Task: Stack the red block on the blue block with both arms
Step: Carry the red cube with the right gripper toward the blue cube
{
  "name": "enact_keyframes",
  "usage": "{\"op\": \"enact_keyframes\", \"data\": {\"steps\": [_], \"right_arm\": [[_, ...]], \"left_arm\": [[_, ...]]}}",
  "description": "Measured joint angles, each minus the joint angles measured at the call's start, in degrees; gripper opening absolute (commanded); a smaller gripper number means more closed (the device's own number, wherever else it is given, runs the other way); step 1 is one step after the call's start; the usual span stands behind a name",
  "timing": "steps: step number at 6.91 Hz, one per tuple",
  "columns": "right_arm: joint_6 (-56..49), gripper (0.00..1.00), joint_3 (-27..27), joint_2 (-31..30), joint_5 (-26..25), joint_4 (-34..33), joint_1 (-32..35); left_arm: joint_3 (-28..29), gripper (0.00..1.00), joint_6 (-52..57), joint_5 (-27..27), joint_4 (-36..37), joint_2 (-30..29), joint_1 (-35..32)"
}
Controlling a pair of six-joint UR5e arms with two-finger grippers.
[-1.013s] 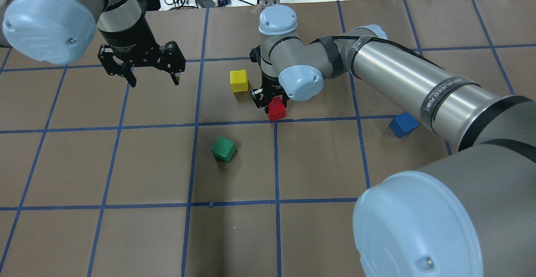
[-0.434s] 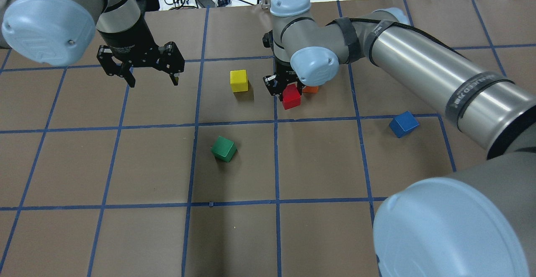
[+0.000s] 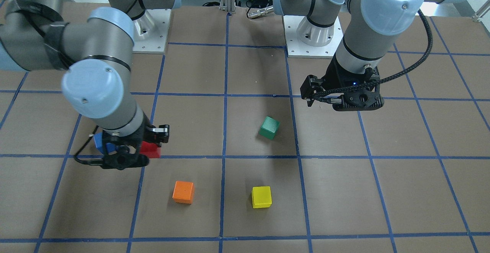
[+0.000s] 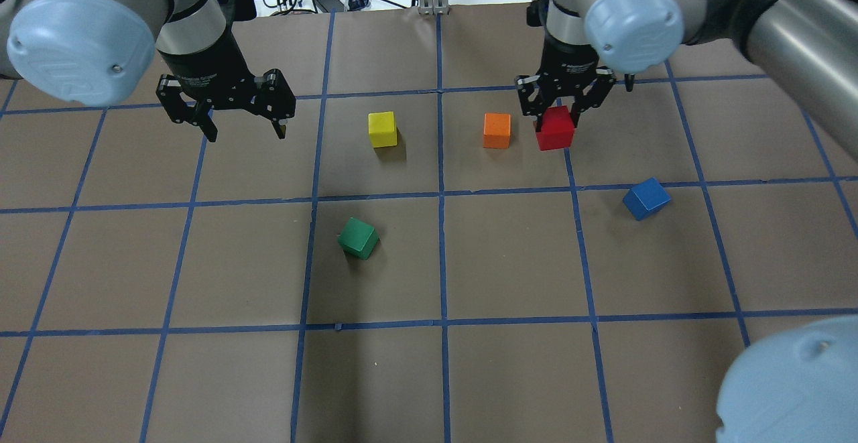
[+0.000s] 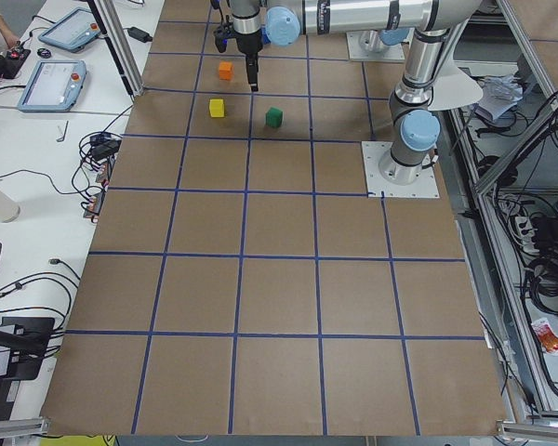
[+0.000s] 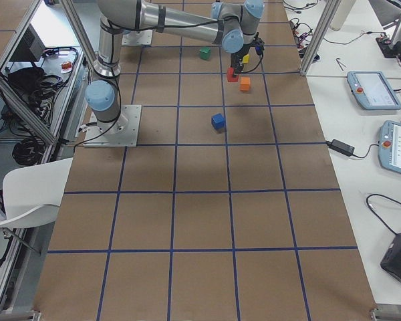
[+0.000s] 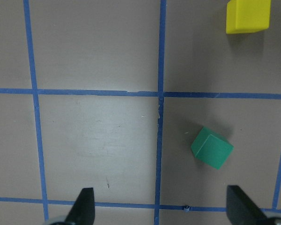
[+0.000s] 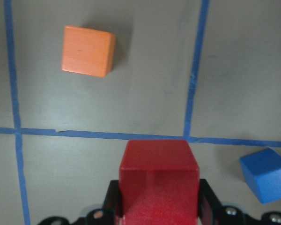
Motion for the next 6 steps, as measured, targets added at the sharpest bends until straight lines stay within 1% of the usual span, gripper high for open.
{"op": "enact_keyframes", "data": {"steps": [1,3,4,5,6], "right_arm": [[-1.7,0.00,0.4,-1.7,0.0,1.8,-3.7],[-11.3,0.00,3.5,-4.1,0.0,2.4,-10.6],[-17.4,0.00,6.2,-5.3,0.0,1.1,-14.2],[-23.0,0.00,9.3,-6.2,0.0,-1.7,-16.9],[-26.8,0.00,12.8,-6.5,0.0,-6.1,-18.4]], "left_arm": [[-0.1,1.00,-0.2,0.0,0.0,0.2,0.0],[-0.1,1.00,-0.2,0.0,0.0,0.3,-0.1],[0.1,1.00,-0.3,0.0,0.0,0.4,-0.1],[0.5,1.00,-0.7,0.0,0.0,0.5,-0.3],[0.5,1.00,-0.8,0.0,0.0,0.5,-0.5]]}}
